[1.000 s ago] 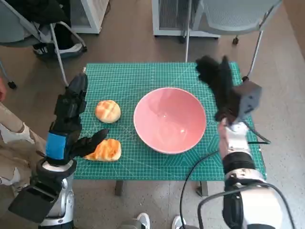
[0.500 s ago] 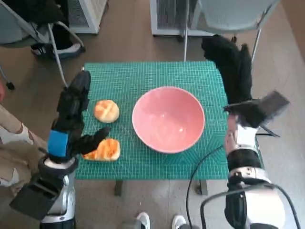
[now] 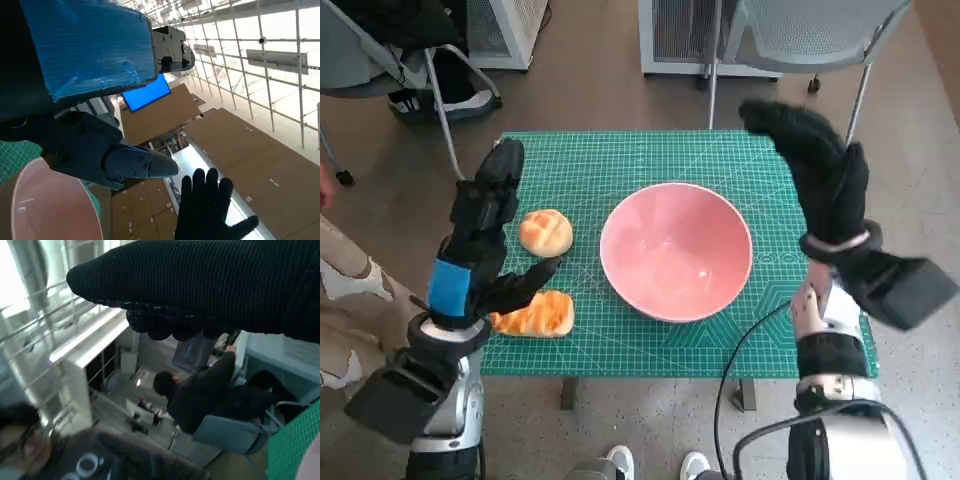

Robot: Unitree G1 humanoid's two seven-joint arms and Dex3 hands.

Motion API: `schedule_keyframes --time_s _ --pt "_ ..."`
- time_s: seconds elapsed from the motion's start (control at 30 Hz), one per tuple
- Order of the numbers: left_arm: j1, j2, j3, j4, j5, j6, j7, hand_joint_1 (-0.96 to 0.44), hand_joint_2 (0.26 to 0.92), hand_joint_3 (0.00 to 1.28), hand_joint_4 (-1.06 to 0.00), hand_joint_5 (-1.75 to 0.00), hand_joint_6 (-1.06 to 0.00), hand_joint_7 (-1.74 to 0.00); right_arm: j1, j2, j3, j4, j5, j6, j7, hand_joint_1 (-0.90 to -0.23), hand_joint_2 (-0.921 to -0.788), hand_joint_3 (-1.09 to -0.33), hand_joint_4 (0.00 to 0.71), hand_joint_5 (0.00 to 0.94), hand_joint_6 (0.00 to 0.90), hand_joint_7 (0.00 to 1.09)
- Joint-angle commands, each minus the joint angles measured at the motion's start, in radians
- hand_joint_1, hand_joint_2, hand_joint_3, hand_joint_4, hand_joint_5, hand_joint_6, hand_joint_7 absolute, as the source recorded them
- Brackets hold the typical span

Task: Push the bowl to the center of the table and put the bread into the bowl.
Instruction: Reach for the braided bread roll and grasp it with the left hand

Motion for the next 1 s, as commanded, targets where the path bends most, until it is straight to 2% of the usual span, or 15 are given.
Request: schedule_keyframes --time_s 0.03,0.53,0.6,0.63,0.73,0.8,0.83,0.93,1.0 --pt "-0.021 0.004 -0.003 0.025 -0.001 -0.029 -0.014 -0.62 0.921 0.26 -0.03 -0.01 0.0 -0.34 0.039 -0.005 0.01 -0.034 0.024 0.02 0.023 -0.581 -0.921 -0.793 0.153 0.0 0.233 0.05" --pt "-0.035 0.014 0.0 0.041 -0.01 -0.043 -0.04 -0.61 0.921 0.25 -0.03 -0.01 0.0 -0.34 0.062 0.0 0.021 -0.084 0.046 0.041 0.02 -0.601 -0.921 -0.776 0.148 0.0 0.223 0.07" --pt "-0.031 0.023 0.002 0.035 0.011 -0.04 -0.035 -0.61 0.921 0.24 -0.03 -0.01 0.0 -0.34 0.063 0.002 0.021 -0.085 0.045 0.042 0.017 -0.603 -0.921 -0.772 0.148 0.0 0.221 0.07" --pt "-0.014 0.057 0.011 0.001 0.079 -0.007 -0.021 -0.61 0.921 0.23 -0.03 -0.01 0.0 -0.34 0.063 0.004 0.022 -0.084 0.042 0.043 0.013 -0.605 -0.921 -0.769 0.148 0.0 0.22 0.07" --pt "0.012 0.103 0.024 -0.053 0.178 0.047 0.0 -0.63 0.899 0.14 -0.01 0.0 0.0 -0.28 0.063 0.006 0.023 -0.084 0.038 0.044 0.008 -0.609 -0.921 -0.766 0.148 0.0 0.218 0.08" --pt "0.063 0.17 0.045 -0.158 0.295 0.158 -0.015 -0.62 0.867 0.1 0.0 0.0 0.0 -0.24 0.064 0.007 0.024 -0.084 0.037 0.045 0.006 -0.609 -0.921 -0.765 0.147 0.0 0.216 0.08" --pt "0.099 0.215 0.062 -0.243 0.378 0.25 -0.046 -0.62 0.848 0.08 0.0 0.0 0.0 -0.22 0.064 0.007 0.024 -0.083 0.037 0.045 0.006 -0.61 -0.921 -0.765 0.146 0.0 0.215 0.08" --pt "0.186 0.316 0.111 -0.532 0.572 0.603 -0.223 -0.46 0.752 0.03 0.0 0.0 -0.02 -0.18 0.064 0.005 0.021 -0.077 0.041 0.052 0.01 -0.61 -0.921 -0.765 0.145 0.0 0.212 0.09" --pt "0.209 0.318 0.118 -0.613 0.621 0.691 -0.261 -0.36 0.722 0.02 0.0 0.0 -0.05 -0.17 0.064 0.005 0.02 -0.079 0.043 0.055 0.01 -0.609 -0.921 -0.765 0.145 0.0 0.211 0.09"
